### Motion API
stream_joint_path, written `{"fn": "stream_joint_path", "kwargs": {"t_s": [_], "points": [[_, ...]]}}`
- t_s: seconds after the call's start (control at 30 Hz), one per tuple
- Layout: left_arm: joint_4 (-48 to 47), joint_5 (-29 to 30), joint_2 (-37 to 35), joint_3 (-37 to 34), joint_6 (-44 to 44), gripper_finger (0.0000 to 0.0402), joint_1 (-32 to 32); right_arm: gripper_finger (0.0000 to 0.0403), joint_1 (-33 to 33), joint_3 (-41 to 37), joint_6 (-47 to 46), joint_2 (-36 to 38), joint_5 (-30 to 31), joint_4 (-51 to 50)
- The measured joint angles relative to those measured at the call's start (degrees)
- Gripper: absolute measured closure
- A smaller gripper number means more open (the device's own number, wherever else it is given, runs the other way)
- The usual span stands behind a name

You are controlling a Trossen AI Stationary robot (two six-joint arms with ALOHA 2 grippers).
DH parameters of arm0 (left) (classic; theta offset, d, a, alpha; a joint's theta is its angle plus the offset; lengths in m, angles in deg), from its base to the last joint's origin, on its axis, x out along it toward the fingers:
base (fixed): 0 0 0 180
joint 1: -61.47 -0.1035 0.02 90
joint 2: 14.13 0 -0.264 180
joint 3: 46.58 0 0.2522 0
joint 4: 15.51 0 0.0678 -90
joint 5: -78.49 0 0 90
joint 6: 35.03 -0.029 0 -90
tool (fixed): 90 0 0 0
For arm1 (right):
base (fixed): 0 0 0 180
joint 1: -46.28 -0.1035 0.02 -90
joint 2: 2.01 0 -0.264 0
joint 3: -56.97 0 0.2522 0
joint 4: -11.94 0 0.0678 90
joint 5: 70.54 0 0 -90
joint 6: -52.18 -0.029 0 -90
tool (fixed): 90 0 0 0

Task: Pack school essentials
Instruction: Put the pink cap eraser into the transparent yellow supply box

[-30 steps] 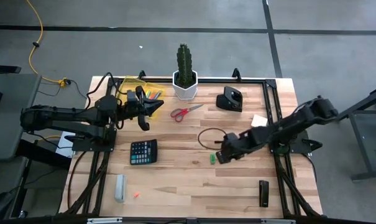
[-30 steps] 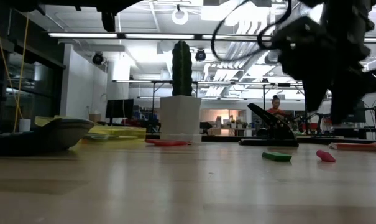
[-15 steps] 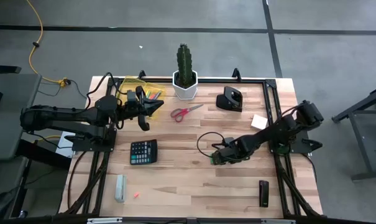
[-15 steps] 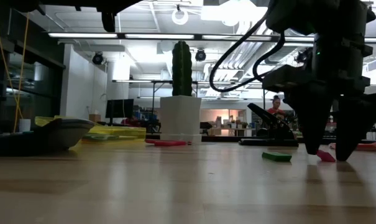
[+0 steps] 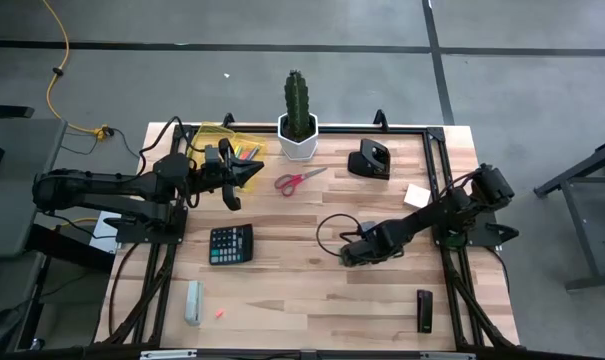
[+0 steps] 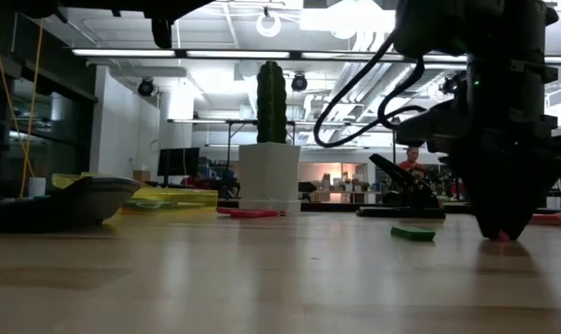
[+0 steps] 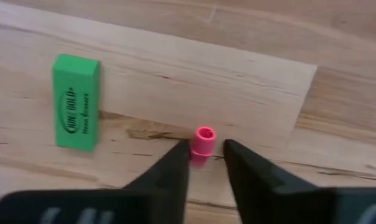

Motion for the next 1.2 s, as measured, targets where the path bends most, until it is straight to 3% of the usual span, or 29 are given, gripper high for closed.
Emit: {"fn": "stream_joint_path", "kwargs": {"t_s": [0.17, 0.43, 0.7, 0.83, 0.97, 1.07, 1.2], "points": [[0.0, 0.0, 0.0, 0.0, 0.0, 0.0401, 0.0, 0.0391, -0.04, -0.04, 1.65, -0.02, 0.85, -1.3], [0.0, 0.01, 0.0, 0.0, 0.0, 0.0401, 0.0, 0.0387, 0.04, -0.35, 8.7, 1.67, 3.07, -2.93], [0.0, 0.0, -0.01, 0.0, 0.08, 0.0401, 0.0, 0.0398, 0.19, -5.21, 20.43, 16.65, 9.17, -6.84], [-0.19, 0.0, -0.02, 0.0, 0.2, 0.0401, 0.02, 0.04, 0.48, -14.36, 25.72, 29.05, 10.49, 5.89], [-1.62, -0.09, -0.02, 0.02, 0.96, 0.0401, 0.09, 0.04, 1.81, -24.83, 31.64, 39.3, 10.93, 27.98], [-2.59, -0.72, -0.02, 0.01, 2.6, 0.0401, 0.09, 0.04, 4.31, -30.34, 37.89, 42.71, 11.06, 41.45], [-2.98, -2.04, 0.25, 0.03, 2.85, 0.0401, 0.09, 0.04, 9.83, -30.36, 48.57, 42.67, 11.83, 48.47]]}}
